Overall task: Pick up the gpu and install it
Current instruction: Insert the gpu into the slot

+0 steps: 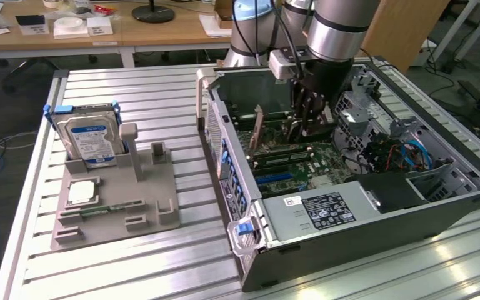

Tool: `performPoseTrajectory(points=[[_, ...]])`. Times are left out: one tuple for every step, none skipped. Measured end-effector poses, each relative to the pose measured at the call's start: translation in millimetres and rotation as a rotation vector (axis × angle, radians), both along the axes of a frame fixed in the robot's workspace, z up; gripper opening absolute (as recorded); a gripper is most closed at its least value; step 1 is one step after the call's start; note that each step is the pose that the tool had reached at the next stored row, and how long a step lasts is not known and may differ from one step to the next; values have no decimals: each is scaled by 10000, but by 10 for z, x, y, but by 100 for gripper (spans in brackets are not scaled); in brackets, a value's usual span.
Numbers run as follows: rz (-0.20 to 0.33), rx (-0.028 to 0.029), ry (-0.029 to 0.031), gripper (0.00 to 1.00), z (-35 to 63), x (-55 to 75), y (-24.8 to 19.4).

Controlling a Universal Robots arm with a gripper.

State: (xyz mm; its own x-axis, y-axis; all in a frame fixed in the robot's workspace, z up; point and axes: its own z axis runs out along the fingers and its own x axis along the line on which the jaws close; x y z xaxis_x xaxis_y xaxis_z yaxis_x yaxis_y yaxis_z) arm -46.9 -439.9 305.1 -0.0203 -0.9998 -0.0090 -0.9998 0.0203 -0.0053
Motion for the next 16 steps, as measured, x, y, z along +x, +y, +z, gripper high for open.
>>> performPoseTrajectory(points=[[-1,1,0,28,-12,-7,0],[1,2,0,28,-23,-8,-2],[2,5,1,28,-30,-8,-16],[1,20,0,28,-36,-9,-33],[0,33,0,28,-42,-9,-48],[-1,47,0,28,-48,-13,-59],[-3,68,-1,28,-56,-23,-61],[-1,114,1,28,-61,-38,-62],[-1,189,0,28,-66,-48,-63],[2,289,0,28,-69,-51,-65],[2,393,0,28,-73,-51,-71],[0,446,-1,28,-79,-52,-84],[0,455,-1,28,-83,-52,-97],[0,458,-1,28,-87,-52,-113],[0,461,-1,28,-91,-52,-130],[0,464,-1,28,-96,-52,-147]])
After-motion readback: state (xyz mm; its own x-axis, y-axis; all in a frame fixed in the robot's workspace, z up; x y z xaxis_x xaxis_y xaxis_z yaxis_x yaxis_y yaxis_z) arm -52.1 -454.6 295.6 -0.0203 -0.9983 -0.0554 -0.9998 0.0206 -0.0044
